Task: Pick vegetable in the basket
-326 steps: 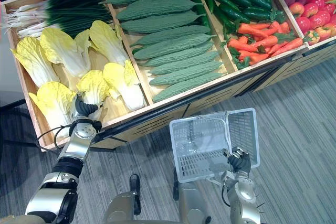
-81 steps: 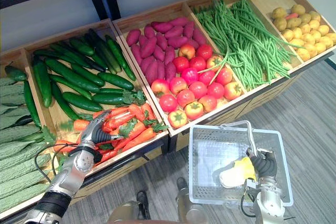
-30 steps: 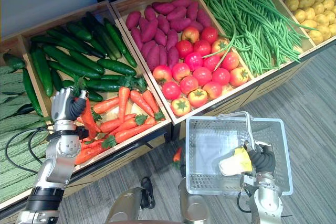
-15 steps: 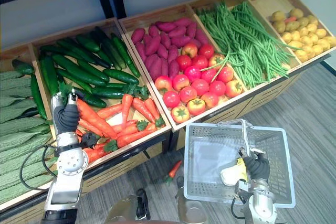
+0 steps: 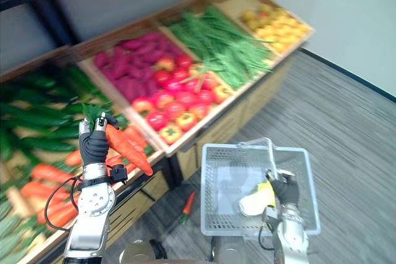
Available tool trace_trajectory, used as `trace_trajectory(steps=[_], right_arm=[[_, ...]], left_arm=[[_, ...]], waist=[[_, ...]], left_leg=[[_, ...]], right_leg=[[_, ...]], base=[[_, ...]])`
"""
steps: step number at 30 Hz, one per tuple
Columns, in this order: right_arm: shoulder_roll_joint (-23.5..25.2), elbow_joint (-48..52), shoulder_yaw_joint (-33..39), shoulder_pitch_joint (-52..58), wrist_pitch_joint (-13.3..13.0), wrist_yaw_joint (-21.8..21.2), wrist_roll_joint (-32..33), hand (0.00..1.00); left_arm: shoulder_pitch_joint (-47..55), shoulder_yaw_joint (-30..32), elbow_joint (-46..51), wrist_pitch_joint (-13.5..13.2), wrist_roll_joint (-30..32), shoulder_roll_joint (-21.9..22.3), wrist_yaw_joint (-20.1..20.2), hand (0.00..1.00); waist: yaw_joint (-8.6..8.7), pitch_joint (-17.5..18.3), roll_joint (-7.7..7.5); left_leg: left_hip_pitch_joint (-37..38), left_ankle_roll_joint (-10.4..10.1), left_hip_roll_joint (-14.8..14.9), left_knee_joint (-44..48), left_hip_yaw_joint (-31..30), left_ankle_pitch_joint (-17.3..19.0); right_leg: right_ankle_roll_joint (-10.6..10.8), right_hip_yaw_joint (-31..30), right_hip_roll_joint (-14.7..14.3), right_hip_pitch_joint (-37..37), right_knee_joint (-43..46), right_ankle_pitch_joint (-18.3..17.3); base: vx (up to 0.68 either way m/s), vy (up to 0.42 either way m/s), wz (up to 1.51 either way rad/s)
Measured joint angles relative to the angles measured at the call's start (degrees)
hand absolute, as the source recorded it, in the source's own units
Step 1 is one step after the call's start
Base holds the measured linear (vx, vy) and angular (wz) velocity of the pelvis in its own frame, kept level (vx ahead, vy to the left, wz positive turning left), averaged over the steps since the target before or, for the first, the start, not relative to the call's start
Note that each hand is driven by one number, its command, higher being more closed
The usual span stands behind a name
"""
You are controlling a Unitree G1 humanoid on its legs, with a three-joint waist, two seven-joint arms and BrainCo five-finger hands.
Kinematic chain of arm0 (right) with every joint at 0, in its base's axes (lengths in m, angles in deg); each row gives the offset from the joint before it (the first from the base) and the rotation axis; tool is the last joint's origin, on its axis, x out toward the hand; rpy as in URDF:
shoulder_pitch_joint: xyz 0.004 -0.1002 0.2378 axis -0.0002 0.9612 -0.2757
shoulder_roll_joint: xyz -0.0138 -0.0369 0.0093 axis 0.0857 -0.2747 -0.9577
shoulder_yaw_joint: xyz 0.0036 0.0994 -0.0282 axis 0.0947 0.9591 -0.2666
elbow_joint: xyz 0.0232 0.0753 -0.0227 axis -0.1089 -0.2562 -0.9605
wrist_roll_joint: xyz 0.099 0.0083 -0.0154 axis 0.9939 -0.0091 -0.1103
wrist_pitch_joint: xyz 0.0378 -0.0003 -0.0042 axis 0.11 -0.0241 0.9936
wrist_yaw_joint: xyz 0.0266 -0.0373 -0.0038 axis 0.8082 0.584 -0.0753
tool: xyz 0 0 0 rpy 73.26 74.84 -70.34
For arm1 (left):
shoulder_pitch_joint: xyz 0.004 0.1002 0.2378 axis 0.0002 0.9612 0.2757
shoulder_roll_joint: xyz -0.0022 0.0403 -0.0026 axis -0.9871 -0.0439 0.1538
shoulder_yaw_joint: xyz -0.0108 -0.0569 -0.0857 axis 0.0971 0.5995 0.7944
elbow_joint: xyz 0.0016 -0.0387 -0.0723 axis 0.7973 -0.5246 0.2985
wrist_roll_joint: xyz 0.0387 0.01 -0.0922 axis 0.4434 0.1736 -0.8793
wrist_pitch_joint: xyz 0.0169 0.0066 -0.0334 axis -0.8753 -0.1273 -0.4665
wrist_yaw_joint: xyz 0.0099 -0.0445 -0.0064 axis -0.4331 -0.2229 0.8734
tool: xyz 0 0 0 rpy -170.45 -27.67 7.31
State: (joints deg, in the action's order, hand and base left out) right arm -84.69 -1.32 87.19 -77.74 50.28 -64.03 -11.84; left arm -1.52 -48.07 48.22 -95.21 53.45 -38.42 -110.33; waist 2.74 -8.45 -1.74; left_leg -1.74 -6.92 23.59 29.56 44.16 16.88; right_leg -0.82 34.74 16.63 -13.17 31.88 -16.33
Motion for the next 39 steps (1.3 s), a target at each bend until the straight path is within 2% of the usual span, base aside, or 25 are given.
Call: trace_trajectory(steps=[1,2,3,4,5,6,7,8,9,11,12,13,15,16,17,19,22,27,31,34,36,39], right_arm=[[-1.0,-2.3,-0.1,-1.9,0.5,0.6,-1.0,1.0],[-1.6,-2.6,-0.6,-2.1,1.6,0.7,-1.6,1.0],[-2.1,-2.6,-1.0,-2.2,1.6,0.9,-1.8,1.0],[-2.4,-2.4,-1.5,-2.3,1.6,1.1,-1.7,1.0],[-2.4,-2.3,-1.5,-2.4,1.5,1.3,-1.7,1.0],[-2.5,-2.0,-1.6,-2.7,1.5,2.2,-1.6,1.0],[-2.5,-1.9,-1.6,-2.9,1.5,2.3,-1.6,1.0],[-2.5,-1.7,-1.9,-3.6,1.5,2.7,-1.7,1.0],[-2.5,-1.7,-2.6,-4.3,1.5,3.1,-1.7,1.0],[-2.5,-1.7,-2.7,-5.3,1.1,3.3,-1.7,1.0],[-3.1,-0.9,-2.6,-5.9,1.0,3.3,-1.8,1.0],[-1.8,-0.5,-2.9,-5.3,1.0,3.4,-1.7,1.0],[-1.8,1.1,-3.2,-5.0,0.8,3.4,-1.7,1.0],[-1.9,1.1,-3.5,-4.9,0.9,3.2,-1.7,1.0],[-1.4,1.1,-4.6,-4.8,1.1,3.1,-1.6,1.0],[0.5,2.1,-7.3,-4.4,1.1,2.5,-1.6,1.0],[2.6,5.0,-10.1,-4.0,1.2,0.9,-1.6,1.0],[2.6,8.6,-12.9,-3.4,1.2,-0.4,-0.5,1.0],[2.6,8.9,-16.4,-3.3,1.2,-0.8,0.0,1.0],[2.6,8.9,-18.8,-3.3,1.2,-0.8,2.5,1.0],[2.4,9.7,-21.2,-3.3,1.2,-0.6,6.1,1.0],[1.2,11.7,-26.6,-3.3,1.2,-1.1,13.0,1.0]], left_arm=[[-0.1,-0.7,-1.1,0.0,-0.4,1.7,0.0,1.0],[0.1,-0.8,-2.1,0.0,-0.5,2.6,0.0,1.0],[-0.1,-0.9,-2.6,-0.1,-0.8,2.3,0.0,1.0],[-0.4,-1.4,-3.9,-0.2,-0.9,1.8,0.1,1.0],[-0.5,-1.9,-4.6,-0.2,-1.0,1.6,0.1,1.0],[-1.0,-3.4,-5.6,-0.2,-1.1,1.6,0.6,1.0],[-0.9,-3.9,-5.8,-0.3,-1.4,1.6,1.0,1.0],[-0.5,-4.4,-6.3,-0.7,-1.9,1.5,1.1,1.0],[0.1,-4.5,-6.3,-0.8,-1.9,1.6,1.1,1.0],[0.0,-4.6,-6.3,-1.0,-1.9,1.6,1.0,1.0],[-0.3,-5.1,-6.3,-1.2,-1.8,1.8,1.0,1.0],[0.0,-5.3,-6.8,-1.1,-1.8,0.7,1.0,1.0],[-1.1,-6.8,-6.8,-1.1,-1.7,0.2,1.0,1.0],[-1.5,-7.8,-6.8,-1.1,-1.7,0.2,1.1,1.0],[-1.3,-8.8,-6.8,-1.1,-1.6,0.0,1.1,1.0],[-1.3,-10.2,-6.8,-1.1,-1.5,-0.8,1.2,1.0],[-1.5,-13.1,-7.6,-1.1,-1.2,-1.7,1.9,1.0],[-4.1,-18.9,-16.1,0.6,1.5,-1.9,4.6,1.0],[-6.8,-20.4,-22.9,1.9,2.5,-2.0,5.3,1.0],[-8.4,-20.9,-27.7,3.0,2.7,-2.0,6.1,1.0],[-10.6,-21.4,-33.0,3.9,2.7,-2.0,6.1,1.0],[-14.2,-22.6,-37.4,5.6,2.8,-2.0,6.0,1.0]], waist=[[0.03,-0.1,0.62],[0.01,0.6,1.76],[0.48,0.8,2.3],[1.32,0.8,2.31],[1.41,0.8,2.29],[1.43,0.8,2.27],[1.27,0.8,2.25],[0.89,0.8,2.26],[-0.02,0.7,2.31],[-0.7,0.4,2.76],[-0.75,-0.5,3.83],[-0.88,-0.7,2.65],[0.3,-0.3,1.4],[0.04,-0.4,1.53],[-0.52,-0.5,1.7],[-0.46,-0.4,1.57],[-0.44,-0.1,1.11],[0.19,0.4,0.61],[1.23,1.0,-0.15],[1.81,1.3,-0.49],[2.97,1.5,-0.81],[3.19,1.8,-1.26]], left_leg=[[3.5,-0.8,1.0,-1.5,3.1,-0.8],[6.4,0.6,3.2,-0.4,4.4,-1.9],[6.5,3.0,6.0,4.2,3.8,-3.4],[6.2,2.4,6.4,7.4,0.7,-2.0],[5.9,2.7,5.9,8.1,-1.2,-1.2],[3.3,5.2,3.0,10.8,-8.3,0.5],[1.7,6.3,1.1,11.5,-12.1,1.1],[-2.0,7.3,-3.6,12.7,-21.0,1.8],[-5.8,6.0,-8.0,12.6,-28.7,2.6],[-10.0,5.2,-11.9,8.3,-35.7,2.6],[-10.5,3.3,-13.5,-1.0,-39.7,-3.0],[-7.7,3.8,-15.8,-2.7,-38.0,-3.0],[-7.3,4.6,-18.0,-3.4,-37.8,-3.6],[-7.0,4.6,-18.5,-3.4,-37.2,-3.5],[-5.9,4.6,-18.6,-4.0,-36.1,-3.5],[-4.2,4.7,-18.7,-6.0,-35.4,-3.5],[-2.8,5.8,-19.1,-9.5,-34.2,-4.2],[0.3,5.3,-19.8,-16.1,-32.8,-7.2],[2.0,5.2,-20.1,-20.1,-32.2,-9.3],[3.1,5.4,-20.5,-22.1,-31.5,-10.2],[3.7,5.3,-20.7,-23.7,-31.2,-11.0],[3.9,5.4,-20.6,-24.8,-30.1,-11.7]], right_leg=[[0.0,-1.0,-2.7,0.6,-1.8,2.6],[-1.0,-4.8,-7.4,1.3,-4.9,3.2],[-1.5,-7.4,-10.6,2.6,-7.5,3.9],[-1.7,-10.5,-12.3,4.3,-10.4,4.7],[-1.5,-11.8,-12.8,5.3,-11.8,5.4],[-0.8,-15.7,-13.9,7.8,-15.6,6.8],[-0.5,-17.3,-13.9,8.6,-16.7,7.3],[0.3,-20.6,-13.9,10.2,-18.6,8.3],[1.5,-24.1,-13.4,11.1,-19.5,9.0],[2.4,-27.4,-12.8,11.1,-19.0,9.5],[4.7,-29.3,-13.2,11.1,-17.2,8.7],[6.9,-33.5,-11.7,11.1,-17.1,7.2],[6.8,-35.6,-11.6,11.9,-19.7,7.6],[6.9,-36.8,-11.4,12.4,-20.6,8.4],[6.9,-37.9,-11.3,13.3,-22.1,9.6],[6.3,-38.5,-11.3,14.2,-23.7,10.5],[6.3,-40.0,-11.3,14.0,-24.5,10.6],[5.6,-41.8,-11.5,14.1,-26.3,11.9],[5.0,-42.9,-11.7,13.9,-27.4,12.9],[5.1,-43.6,-11.5,13.9,-28.0,13.2],[5.1,-44.1,-11.5,13.8,-28.5,13.7],[5.3,-44.8,-11.6,13.7,-30.2,14.9]], base=[[0.3,-0.288,-2.25],[0.38,-0.312,-2.54],[0.39,-0.246,-2.12],[0.27,-0.082,-1.47],[0.28,0.031,-1.43],[0.17,0.049,-1.16],[0.25,0.145,-1.41],[0.19,0.209,-1.45],[0.22,0.273,-1.5],[0.11,0.265,-1.21],[0.16,0.414,-1.12],[0.16,0.371,-0.69],[0.1,0.18,-0.03],[0.07,0.154,-0.13],[0.05,0.15,-0.32],[0.05,0.086,-0.32],[0.03,-0.009,-0.28],[0.02,-0.026,-0.16],[0.01,-0.014,-0.11],[-0.01,0.004,-0.15],[-0.03,0.005,-0.13],[-0.04,-0.008,-0.17]])
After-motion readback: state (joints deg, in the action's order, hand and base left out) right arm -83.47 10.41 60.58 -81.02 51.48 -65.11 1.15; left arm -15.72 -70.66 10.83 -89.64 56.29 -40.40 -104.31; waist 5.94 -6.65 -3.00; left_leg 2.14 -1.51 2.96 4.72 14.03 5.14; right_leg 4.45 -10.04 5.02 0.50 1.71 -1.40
